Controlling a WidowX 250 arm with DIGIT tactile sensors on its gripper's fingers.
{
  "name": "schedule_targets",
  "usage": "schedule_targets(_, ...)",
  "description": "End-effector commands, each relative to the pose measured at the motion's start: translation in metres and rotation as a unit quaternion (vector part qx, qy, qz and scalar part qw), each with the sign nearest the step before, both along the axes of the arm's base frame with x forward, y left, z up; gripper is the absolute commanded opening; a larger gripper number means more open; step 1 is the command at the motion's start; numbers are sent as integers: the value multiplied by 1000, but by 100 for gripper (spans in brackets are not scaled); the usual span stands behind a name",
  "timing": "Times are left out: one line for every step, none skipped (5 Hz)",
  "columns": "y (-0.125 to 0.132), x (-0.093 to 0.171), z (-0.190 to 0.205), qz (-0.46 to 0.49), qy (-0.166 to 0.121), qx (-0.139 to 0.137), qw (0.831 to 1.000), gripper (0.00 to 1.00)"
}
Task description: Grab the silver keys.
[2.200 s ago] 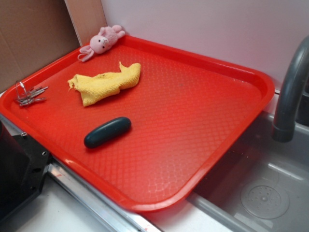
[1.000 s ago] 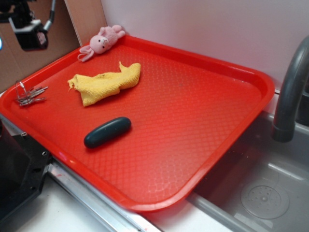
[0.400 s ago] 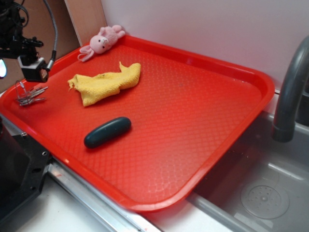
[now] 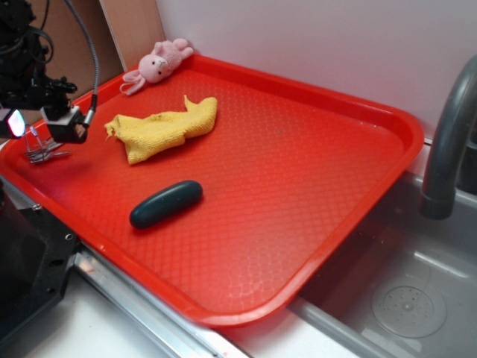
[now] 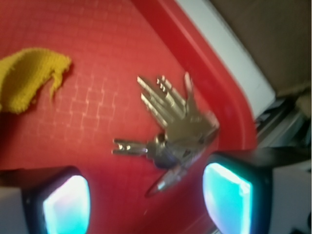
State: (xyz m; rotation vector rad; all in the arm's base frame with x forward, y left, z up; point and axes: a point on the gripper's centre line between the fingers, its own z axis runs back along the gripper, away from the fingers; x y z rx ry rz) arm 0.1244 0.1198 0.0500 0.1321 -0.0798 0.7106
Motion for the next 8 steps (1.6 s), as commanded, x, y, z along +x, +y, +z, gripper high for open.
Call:
schedule_targets(19,-20,-12,52,-11,-25,998,91)
schedule_targets(23,-24,-18,51,-13,-39,998,0)
schedule_targets(22,-20,-17,34,-9,-39,999,0)
schedule_targets(20,-18,-16,27,-4,-36,999,0)
schedule_targets(17,-14,-15,16,5,-32,999,0)
schedule_targets(16,-10,3,-42,14,-40,998,0)
schedule_targets(8,-1,53,-101,-3,-33,994,0)
schedule_targets(-19,25,103,-224,-10,-61,972,0)
